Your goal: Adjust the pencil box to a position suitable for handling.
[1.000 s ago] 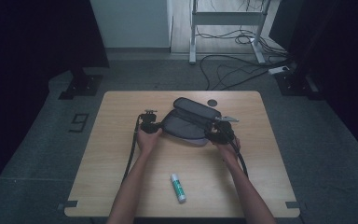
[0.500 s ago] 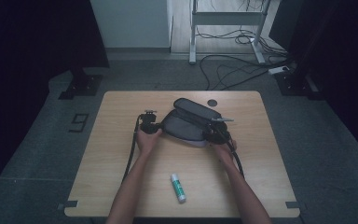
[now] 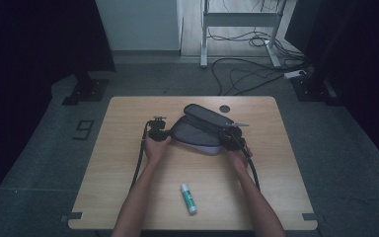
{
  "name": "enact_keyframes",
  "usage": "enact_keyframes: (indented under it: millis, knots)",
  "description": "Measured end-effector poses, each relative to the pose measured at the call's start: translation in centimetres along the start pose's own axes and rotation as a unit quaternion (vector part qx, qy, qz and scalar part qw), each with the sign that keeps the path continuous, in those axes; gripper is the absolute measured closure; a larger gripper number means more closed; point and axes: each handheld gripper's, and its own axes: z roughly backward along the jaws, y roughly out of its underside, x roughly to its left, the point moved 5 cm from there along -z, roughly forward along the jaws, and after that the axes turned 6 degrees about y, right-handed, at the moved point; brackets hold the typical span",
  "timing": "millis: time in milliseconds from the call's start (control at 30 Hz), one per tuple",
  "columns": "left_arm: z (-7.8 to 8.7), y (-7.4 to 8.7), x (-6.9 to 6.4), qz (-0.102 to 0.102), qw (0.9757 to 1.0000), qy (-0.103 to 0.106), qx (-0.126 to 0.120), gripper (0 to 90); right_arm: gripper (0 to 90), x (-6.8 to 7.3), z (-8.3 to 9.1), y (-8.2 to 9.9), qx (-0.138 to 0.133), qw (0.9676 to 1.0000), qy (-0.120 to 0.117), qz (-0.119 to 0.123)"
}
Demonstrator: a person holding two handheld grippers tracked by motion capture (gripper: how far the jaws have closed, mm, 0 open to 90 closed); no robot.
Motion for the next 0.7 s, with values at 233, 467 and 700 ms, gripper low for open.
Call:
enact_keyframes:
  millis: [233, 467, 700]
  knots:
    - [0.2, -0.1, 0.1, -0.006, 1.0000, 0.004, 0.001, 85.2, 84.1, 0.0, 0.2, 0.0, -0.005, 0.9999, 0.004, 0.010]
    - [0.8, 0.0, -0.1, -0.015, 0.9997, 0.019, 0.000, 86.0, 84.7, 0.1, 1.4, -0.5, -0.027, 0.9994, 0.003, 0.021]
    - [2.4, -0.4, -0.8, -0.021, 0.9991, 0.034, -0.016, 86.1, 84.7, 0.2, 3.1, -1.3, -0.049, 0.9984, 0.003, 0.030]
